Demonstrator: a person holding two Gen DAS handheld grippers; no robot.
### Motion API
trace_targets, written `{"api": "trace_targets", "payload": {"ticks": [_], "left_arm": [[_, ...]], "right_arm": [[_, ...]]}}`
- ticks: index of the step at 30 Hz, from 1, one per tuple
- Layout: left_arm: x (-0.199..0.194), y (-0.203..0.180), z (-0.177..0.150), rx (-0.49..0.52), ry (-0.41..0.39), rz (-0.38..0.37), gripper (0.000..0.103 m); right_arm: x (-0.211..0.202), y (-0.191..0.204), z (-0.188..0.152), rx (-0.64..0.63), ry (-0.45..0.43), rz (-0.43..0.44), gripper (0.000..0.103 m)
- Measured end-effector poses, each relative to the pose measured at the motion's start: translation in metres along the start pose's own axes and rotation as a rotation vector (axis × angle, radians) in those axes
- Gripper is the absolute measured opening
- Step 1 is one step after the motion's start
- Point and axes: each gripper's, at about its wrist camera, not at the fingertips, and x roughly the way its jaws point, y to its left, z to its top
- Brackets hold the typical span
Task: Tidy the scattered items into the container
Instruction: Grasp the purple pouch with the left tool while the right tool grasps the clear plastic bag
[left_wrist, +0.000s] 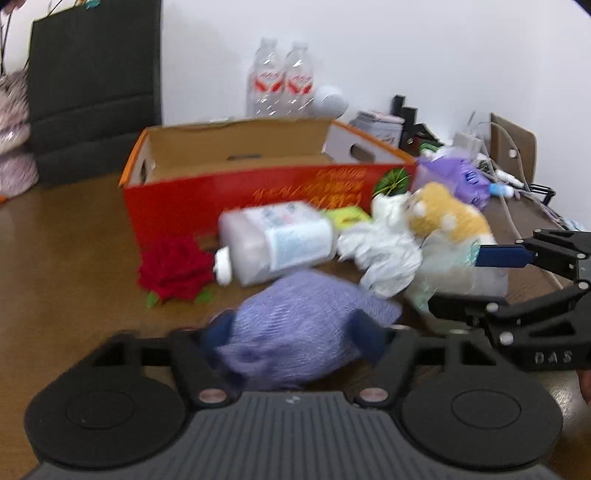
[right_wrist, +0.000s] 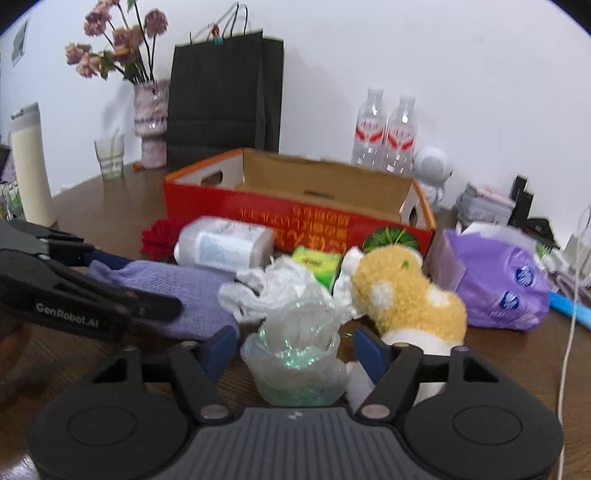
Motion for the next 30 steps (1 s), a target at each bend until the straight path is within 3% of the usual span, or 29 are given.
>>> {"api": "trace_targets", "payload": {"ticks": [1, 2, 6, 10, 13, 15, 16, 21, 25, 27, 28, 30], "left_arm": [[-0.003, 0.0, -0.003, -0.019, -0.007, 0.0, 0.057], [-0.007, 0.0, -0.006, -0.031, -0.009, 0.007, 0.047], [-0.031, -0.012, -0.019, -0.051, -0.041, 0.079, 0.04], [-0.056, -0.025, -0.036, -0.126, -0.047, 0.128, 0.039], [-0.075, -0.039, -0.051, -0.133, -0.043, 0.14, 0.049], [-0.084, -0.052, -0.058, -0.068, -0.04, 0.123, 0.075], [-0.089, -0.058, -0.061, -0.034, -0.049, 0.119, 0.08], [-0.099, -0.063, -0.062, 0.026, -0.083, 0.119, 0.093], [-0.079, -0.051, -0.047, -0.002, -0.034, 0.145, 0.094], [-0.071, -0.045, -0.041, -0.025, -0.034, 0.117, 0.092], [-0.067, -0.042, -0.039, -0.04, -0.028, 0.106, 0.089], [-0.061, -0.037, -0.037, -0.063, 0.0, 0.098, 0.073]], "right_arm": [[0.002, -0.002, -0.002, 0.006, 0.012, 0.005, 0.054], [0.003, -0.003, -0.004, 0.007, 0.016, 0.006, 0.052], [0.0, -0.004, -0.013, 0.03, 0.016, 0.003, 0.045], [-0.016, -0.003, -0.017, 0.076, 0.025, 0.048, 0.043], [-0.035, -0.003, -0.023, 0.102, 0.009, 0.082, 0.044], [-0.044, -0.004, -0.027, 0.122, 0.006, 0.108, 0.045], [-0.046, -0.004, -0.03, 0.122, 0.013, 0.111, 0.045], [-0.049, -0.006, -0.037, 0.101, 0.053, 0.081, 0.045], [-0.055, -0.011, -0.043, 0.161, 0.017, 0.077, 0.047], [-0.053, -0.012, -0.045, 0.172, 0.021, 0.075, 0.047], [-0.053, -0.011, -0.045, 0.166, 0.024, 0.072, 0.047], [-0.053, -0.009, -0.043, 0.158, 0.022, 0.065, 0.047]]}}
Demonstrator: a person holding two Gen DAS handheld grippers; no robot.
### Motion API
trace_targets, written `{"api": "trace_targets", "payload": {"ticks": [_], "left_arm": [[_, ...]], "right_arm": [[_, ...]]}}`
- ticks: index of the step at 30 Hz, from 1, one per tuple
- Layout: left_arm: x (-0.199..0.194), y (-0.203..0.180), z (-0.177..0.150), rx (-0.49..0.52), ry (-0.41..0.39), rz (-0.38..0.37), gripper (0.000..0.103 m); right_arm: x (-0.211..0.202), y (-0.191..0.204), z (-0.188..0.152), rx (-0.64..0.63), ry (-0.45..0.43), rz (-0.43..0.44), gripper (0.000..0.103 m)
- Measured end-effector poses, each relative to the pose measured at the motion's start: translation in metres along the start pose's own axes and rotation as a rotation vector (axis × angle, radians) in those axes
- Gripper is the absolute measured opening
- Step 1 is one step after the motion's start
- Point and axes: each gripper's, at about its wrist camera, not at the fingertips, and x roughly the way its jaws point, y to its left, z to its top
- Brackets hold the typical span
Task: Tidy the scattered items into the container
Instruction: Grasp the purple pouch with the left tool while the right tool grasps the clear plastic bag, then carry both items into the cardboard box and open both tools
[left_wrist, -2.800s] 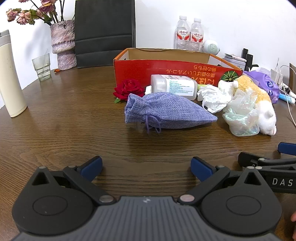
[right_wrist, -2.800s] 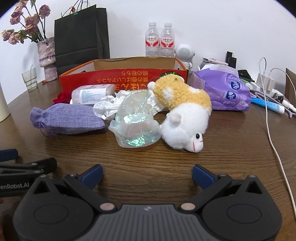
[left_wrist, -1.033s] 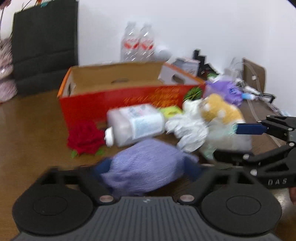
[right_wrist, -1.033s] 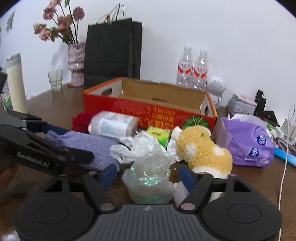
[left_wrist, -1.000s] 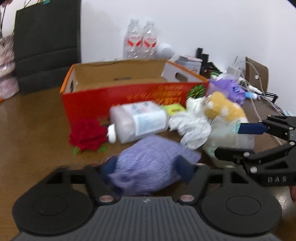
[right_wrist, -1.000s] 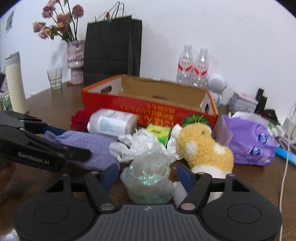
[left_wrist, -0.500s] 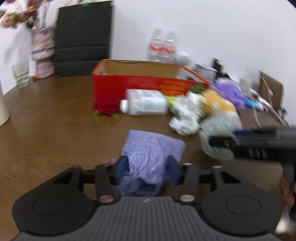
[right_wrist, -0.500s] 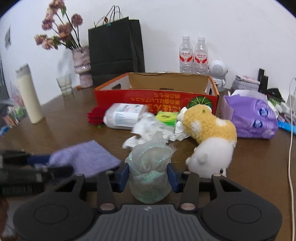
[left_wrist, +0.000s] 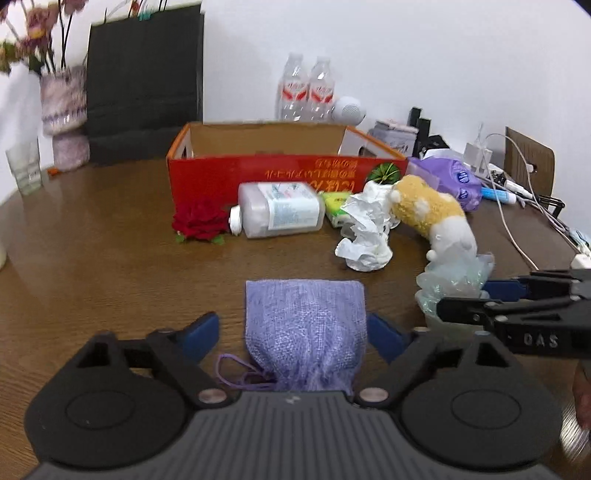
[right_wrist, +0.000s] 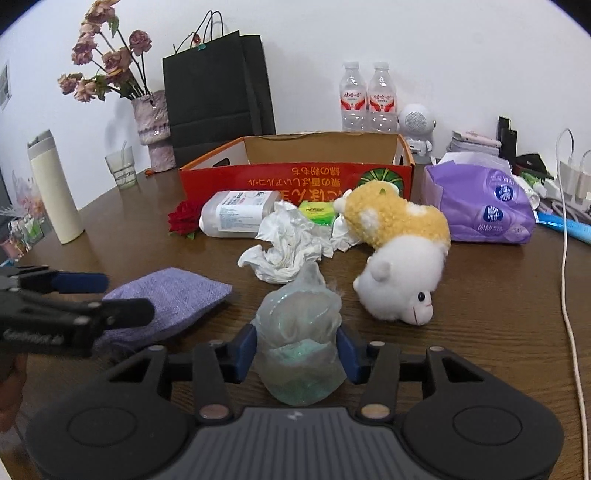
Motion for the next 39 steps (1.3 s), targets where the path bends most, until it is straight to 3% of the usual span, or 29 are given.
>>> {"api": "trace_targets", "payload": {"ticks": [2, 5, 11, 14, 17, 22, 27, 32, 39], "left_arm": [[0.007, 0.002, 0.0, -0.004, 0.023, -0.014, 0.072], [0.014, 0.004, -0.002, -0.021, 0.045, -0.03, 0.062], [0.017, -0.001, -0.013, -0.004, 0.05, -0.043, 0.056], [0.014, -0.002, -0.012, -0.013, 0.05, -0.041, 0.044], [0.005, -0.004, -0.009, -0.036, 0.014, -0.032, 0.024], [-0.025, -0.007, 0.001, -0.086, -0.11, 0.018, 0.022], [-0.037, -0.001, 0.041, -0.149, -0.221, 0.019, 0.022], [-0.018, 0.015, 0.099, -0.24, -0.259, 0.036, 0.022], [0.043, 0.045, 0.179, -0.251, -0.235, 0.052, 0.023]], "right_arm": [[0.0, 0.002, 0.001, 0.002, -0.002, -0.003, 0.047], [0.0, 0.001, 0.0, 0.017, -0.005, -0.011, 0.047], [-0.003, -0.001, -0.004, 0.028, 0.007, -0.014, 0.047], [-0.004, -0.001, -0.006, 0.027, 0.006, -0.012, 0.047], [-0.004, -0.002, -0.008, 0.039, -0.01, -0.001, 0.041], [-0.016, -0.002, 0.005, 0.071, -0.078, 0.047, 0.035], [-0.027, -0.01, 0.051, 0.077, -0.169, 0.104, 0.035], [-0.02, -0.026, 0.116, 0.032, -0.239, 0.074, 0.035], [0.041, -0.044, 0.214, 0.013, -0.184, 0.011, 0.035]]}}
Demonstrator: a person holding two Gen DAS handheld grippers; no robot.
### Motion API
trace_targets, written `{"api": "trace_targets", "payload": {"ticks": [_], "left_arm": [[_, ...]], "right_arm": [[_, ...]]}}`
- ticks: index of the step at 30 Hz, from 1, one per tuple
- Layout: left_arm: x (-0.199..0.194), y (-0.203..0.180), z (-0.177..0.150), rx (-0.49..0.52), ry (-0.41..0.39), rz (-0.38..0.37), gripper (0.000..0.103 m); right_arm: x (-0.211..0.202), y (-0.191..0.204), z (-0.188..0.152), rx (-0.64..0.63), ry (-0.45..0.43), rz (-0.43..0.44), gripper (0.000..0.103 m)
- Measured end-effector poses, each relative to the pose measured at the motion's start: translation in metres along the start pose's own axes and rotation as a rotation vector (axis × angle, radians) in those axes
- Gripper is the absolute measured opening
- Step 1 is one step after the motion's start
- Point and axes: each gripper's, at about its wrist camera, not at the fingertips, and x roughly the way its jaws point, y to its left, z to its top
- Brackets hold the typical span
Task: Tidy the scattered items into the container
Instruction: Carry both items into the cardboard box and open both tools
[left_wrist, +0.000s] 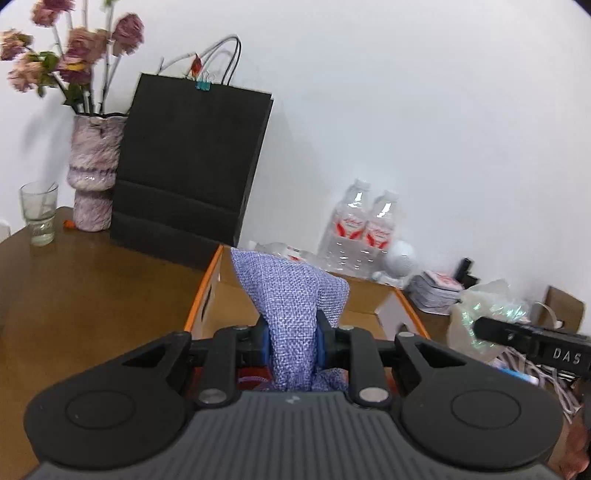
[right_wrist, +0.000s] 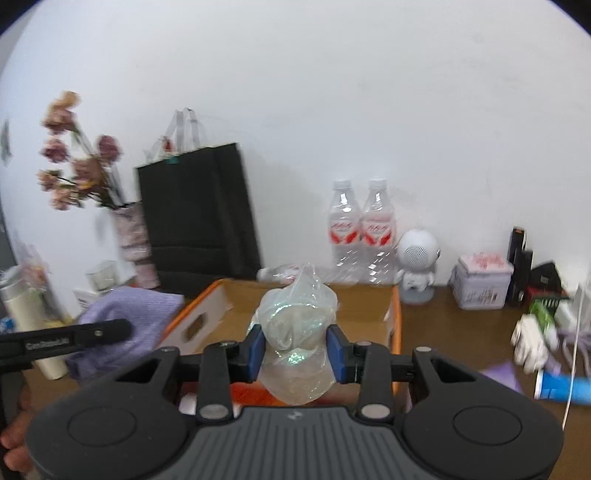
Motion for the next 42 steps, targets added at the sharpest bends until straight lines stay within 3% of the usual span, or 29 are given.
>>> {"api": "trace_targets", "payload": {"ticks": [7, 13, 18, 21, 27, 32, 35, 38, 42], "left_arm": [[0.118, 0.004, 0.037, 0.07, 0.134, 0.098, 0.023], [0.186, 0.02, 0.038, 0.084, 0.22, 0.139, 0.023], [0.231, 0.036, 0.027, 0.075, 0.339, 0.177, 0.023], [0.238, 0.033, 0.023, 0.129, 0.351, 0.173, 0.025], [0.251, 0.032, 0.028, 0.135, 0.411, 0.158, 0.029], [0.251, 0.033, 0.032, 0.139, 0.395, 0.159, 0.034], [0.24, 0.031, 0.036, 0.137, 0.361, 0.148, 0.055], [0.226, 0.027, 0.046, 0.148, 0.329, 0.143, 0.058], [0.194, 0.028, 0.064, 0.096, 0.28, 0.144, 0.074]], "right_arm": [[0.109, -0.006, 0.032, -0.024, 0.136, -0.056, 0.035], [0.187, -0.013, 0.028, -0.054, 0.297, -0.087, 0.035], [0.232, -0.016, 0.028, -0.081, 0.365, -0.131, 0.035], [0.251, -0.015, 0.024, -0.101, 0.405, -0.131, 0.036], [0.276, -0.017, 0.013, -0.119, 0.443, -0.162, 0.039], [0.276, -0.027, 0.02, -0.064, 0.422, -0.162, 0.061], [0.267, -0.033, 0.029, -0.005, 0.399, -0.134, 0.064], [0.253, -0.036, 0.037, 0.04, 0.391, -0.12, 0.065], [0.22, -0.033, 0.047, 0.09, 0.351, -0.111, 0.065]]}}
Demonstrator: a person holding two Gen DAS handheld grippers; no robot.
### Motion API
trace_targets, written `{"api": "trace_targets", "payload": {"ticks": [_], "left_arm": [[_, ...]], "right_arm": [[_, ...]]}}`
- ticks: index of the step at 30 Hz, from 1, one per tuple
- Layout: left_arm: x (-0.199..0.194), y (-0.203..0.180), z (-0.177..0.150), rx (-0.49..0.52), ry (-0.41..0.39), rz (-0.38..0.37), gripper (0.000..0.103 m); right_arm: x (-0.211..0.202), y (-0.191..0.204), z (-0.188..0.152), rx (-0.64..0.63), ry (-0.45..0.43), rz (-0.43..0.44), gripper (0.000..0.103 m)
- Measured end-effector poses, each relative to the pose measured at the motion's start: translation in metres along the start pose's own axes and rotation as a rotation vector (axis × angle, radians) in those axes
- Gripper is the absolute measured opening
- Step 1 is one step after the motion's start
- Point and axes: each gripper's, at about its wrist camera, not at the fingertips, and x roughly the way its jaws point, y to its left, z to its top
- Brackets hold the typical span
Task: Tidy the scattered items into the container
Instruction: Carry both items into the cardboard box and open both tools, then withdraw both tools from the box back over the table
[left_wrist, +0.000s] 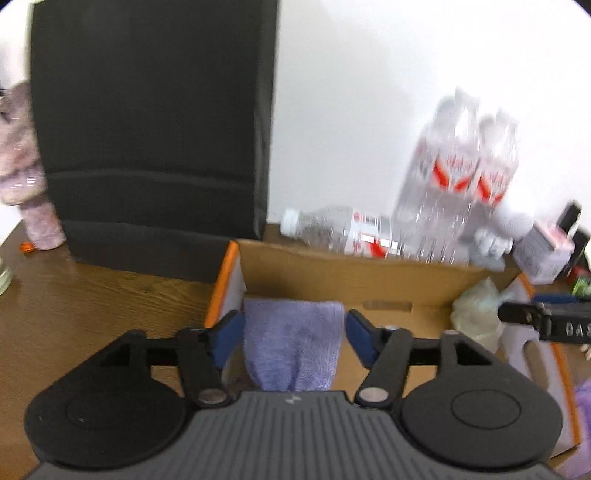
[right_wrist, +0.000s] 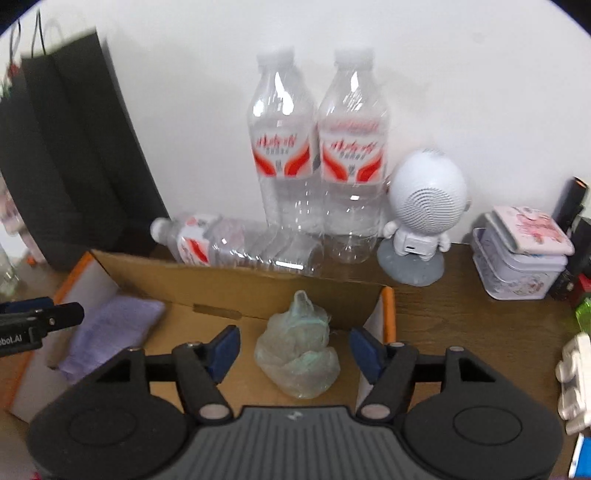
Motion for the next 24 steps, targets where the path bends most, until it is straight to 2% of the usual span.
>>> {"api": "trace_targets", "payload": {"ticks": [2, 5, 9, 11, 16, 24], "left_arm": [[-0.022, 0.004, -0.004, -0.017, -0.014, -0.005, 0.075], [-0.053, 0.006, -0.02, -0.006, -0.028, 0.001, 0.087], [-0.099, 0.003, -0.055, 0.006, -0.076, 0.006, 0.1], [-0.126, 0.002, -0.077, 0.025, -0.125, 0.011, 0.102], [-0.178, -0.004, -0.129, 0.076, -0.199, 0.013, 0.103], [-0.234, -0.005, -0.202, 0.056, -0.272, -0.031, 0.103]], "right_arm": [[-0.019, 0.003, -0.006, 0.009, 0.0, 0.007, 0.066], [-0.053, 0.007, -0.024, 0.006, -0.007, 0.017, 0.07], [-0.099, 0.011, -0.054, 0.008, -0.029, 0.029, 0.074], [-0.121, 0.012, -0.072, 0.012, -0.046, 0.039, 0.077], [-0.17, 0.017, -0.122, 0.016, -0.087, 0.081, 0.078], [-0.228, 0.029, -0.203, 0.01, -0.19, 0.089, 0.082]]}}
